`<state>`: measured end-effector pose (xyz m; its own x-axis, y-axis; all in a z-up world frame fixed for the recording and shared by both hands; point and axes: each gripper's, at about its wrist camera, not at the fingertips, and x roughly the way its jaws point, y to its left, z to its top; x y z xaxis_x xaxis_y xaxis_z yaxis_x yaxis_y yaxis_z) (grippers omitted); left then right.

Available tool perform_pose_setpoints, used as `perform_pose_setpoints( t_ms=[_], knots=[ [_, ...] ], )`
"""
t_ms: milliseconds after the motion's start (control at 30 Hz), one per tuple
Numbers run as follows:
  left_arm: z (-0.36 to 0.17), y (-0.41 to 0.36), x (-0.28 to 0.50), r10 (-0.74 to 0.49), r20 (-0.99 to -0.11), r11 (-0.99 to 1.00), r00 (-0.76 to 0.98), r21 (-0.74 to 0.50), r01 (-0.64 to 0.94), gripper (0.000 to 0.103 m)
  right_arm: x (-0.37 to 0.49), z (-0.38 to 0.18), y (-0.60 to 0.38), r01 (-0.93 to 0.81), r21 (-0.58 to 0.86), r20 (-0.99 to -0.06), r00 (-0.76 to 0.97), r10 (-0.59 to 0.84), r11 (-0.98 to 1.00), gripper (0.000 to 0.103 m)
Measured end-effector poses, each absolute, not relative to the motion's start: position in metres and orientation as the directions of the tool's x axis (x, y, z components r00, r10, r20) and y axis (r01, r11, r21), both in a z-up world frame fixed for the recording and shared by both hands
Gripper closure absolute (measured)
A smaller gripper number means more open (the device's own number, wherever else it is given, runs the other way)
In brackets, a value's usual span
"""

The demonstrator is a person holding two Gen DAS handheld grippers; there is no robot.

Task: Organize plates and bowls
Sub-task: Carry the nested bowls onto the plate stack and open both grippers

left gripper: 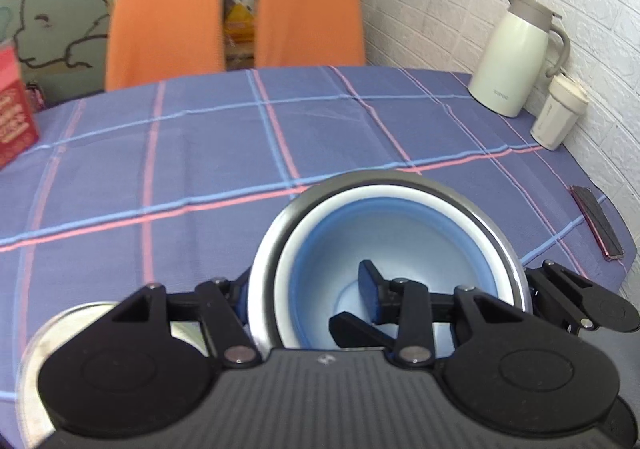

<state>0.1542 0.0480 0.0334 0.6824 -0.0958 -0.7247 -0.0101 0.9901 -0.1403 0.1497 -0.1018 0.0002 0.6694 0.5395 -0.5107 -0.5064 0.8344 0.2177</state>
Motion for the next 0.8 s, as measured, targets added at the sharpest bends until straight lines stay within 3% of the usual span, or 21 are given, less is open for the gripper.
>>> perform_pose_setpoints(
  t_ms=[300, 800],
  knots=[
    [0.038, 0.121, 0.087, 0.063, -0.736, 0.977, 0.674, -0.091, -0.190, 0.064, 0.114, 0.005, -0.032, -0.661, 0.255, -0.478, 0.548, 0.686, 0.706, 0.026],
    [-0.008, 0.174, 0.055, 0.043, -0.764, 0.948, 0.644, -0.172, -0.267, 0.064, 0.086, -0.022, 0.024, -0.719, 0.243, -0.579, 0.431, 0.692, 0.651, 0.026]
  ],
)
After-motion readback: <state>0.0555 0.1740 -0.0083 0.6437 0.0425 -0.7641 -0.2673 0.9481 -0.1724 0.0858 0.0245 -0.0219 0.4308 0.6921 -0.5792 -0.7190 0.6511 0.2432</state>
